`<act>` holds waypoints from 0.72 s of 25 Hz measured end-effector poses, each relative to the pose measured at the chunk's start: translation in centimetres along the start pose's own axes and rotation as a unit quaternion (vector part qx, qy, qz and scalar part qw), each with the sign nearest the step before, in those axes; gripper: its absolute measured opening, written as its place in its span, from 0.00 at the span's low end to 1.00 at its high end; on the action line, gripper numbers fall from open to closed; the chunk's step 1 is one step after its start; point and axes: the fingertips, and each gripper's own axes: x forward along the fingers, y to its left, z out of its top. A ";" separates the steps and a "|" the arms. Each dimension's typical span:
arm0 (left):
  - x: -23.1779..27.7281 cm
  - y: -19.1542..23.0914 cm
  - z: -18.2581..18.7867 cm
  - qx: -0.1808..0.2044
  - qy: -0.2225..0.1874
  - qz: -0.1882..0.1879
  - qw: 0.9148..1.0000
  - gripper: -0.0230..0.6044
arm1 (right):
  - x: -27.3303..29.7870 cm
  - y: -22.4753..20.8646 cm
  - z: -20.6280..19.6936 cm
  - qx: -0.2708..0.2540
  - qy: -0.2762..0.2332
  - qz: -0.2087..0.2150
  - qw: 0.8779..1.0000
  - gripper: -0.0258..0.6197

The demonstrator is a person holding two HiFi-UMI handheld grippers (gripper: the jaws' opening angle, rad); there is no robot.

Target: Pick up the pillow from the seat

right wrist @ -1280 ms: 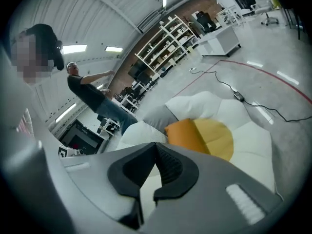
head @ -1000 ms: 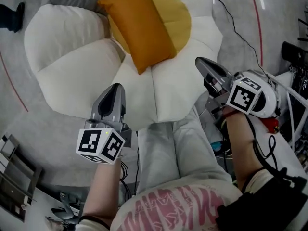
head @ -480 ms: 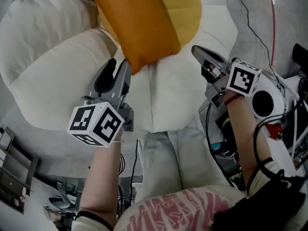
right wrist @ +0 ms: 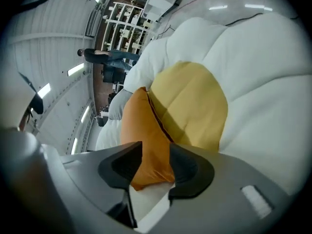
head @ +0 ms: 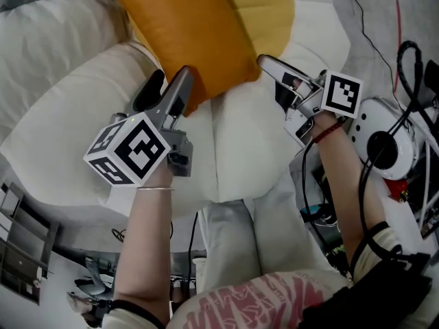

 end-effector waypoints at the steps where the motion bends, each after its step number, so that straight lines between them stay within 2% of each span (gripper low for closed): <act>1: 0.4 0.1 -0.2 -0.006 0.007 -0.001 1.000 0.48 | 0.0 -0.3 0.1 0.012 -0.002 0.000 1.000 0.33; 5: 0.9 -0.1 -0.7 -0.019 0.025 -0.012 0.999 0.46 | 1.0 -0.4 0.2 0.043 0.006 0.004 0.999 0.47; 10: 1.4 -0.3 -0.7 -0.009 0.021 -0.020 1.000 0.45 | 2.0 -1.3 -0.9 0.037 0.049 -0.051 0.997 0.45; 12: 1.5 -0.2 -1.1 -0.024 0.026 -0.032 0.999 0.45 | 2.2 -1.3 -1.1 0.035 0.057 -0.051 0.996 0.45; 15: 1.5 -0.2 -1.3 -0.046 0.026 -0.044 0.998 0.43 | 2.3 -0.5 -1.3 0.045 0.061 -0.029 0.997 0.35; 18: 0.2 -0.5 -0.7 -0.056 0.003 -0.033 0.998 0.37 | 2.0 1.6 -2.1 0.044 0.061 -0.014 0.997 0.27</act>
